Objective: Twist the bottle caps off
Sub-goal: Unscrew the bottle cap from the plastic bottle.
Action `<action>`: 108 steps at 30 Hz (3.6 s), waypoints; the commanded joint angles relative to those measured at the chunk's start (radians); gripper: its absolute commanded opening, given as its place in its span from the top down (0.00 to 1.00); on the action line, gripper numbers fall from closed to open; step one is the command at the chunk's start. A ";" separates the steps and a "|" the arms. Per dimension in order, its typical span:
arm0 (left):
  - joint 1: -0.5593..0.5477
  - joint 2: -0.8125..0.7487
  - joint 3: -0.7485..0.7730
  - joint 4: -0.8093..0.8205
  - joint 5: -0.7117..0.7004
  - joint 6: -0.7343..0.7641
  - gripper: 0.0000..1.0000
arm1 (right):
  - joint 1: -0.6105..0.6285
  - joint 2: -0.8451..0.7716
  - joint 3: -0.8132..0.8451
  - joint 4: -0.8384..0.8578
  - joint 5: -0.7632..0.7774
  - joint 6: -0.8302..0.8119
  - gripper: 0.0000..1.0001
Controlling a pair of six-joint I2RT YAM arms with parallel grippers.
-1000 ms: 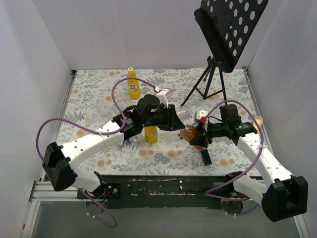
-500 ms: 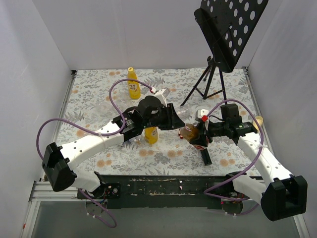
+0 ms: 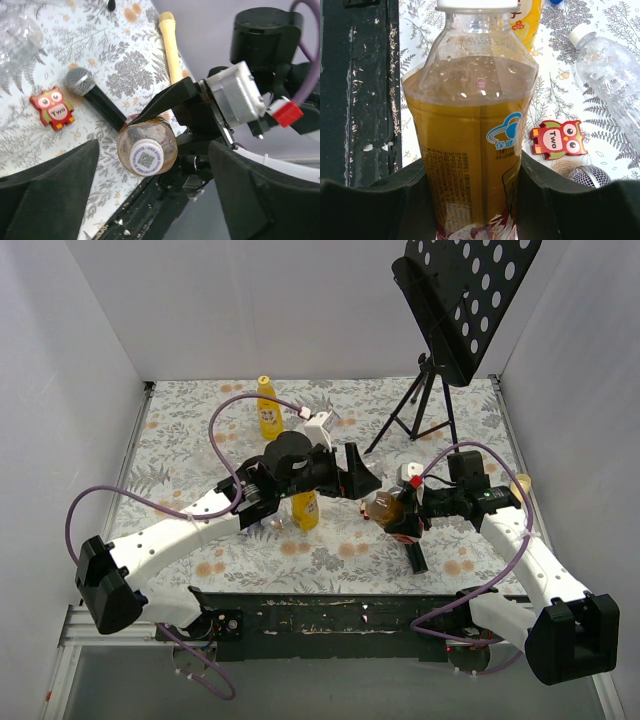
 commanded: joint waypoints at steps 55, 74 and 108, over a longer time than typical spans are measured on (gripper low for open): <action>0.015 -0.241 -0.201 0.132 0.393 0.816 0.02 | -0.005 -0.040 -0.023 -0.177 -0.128 -0.303 0.99; 0.015 -0.106 -0.120 0.106 0.471 0.898 0.03 | -0.005 -0.045 -0.026 -0.180 -0.136 -0.306 0.99; 0.000 0.013 -0.077 0.138 0.499 0.865 0.32 | -0.005 -0.042 -0.033 -0.172 -0.144 -0.301 0.99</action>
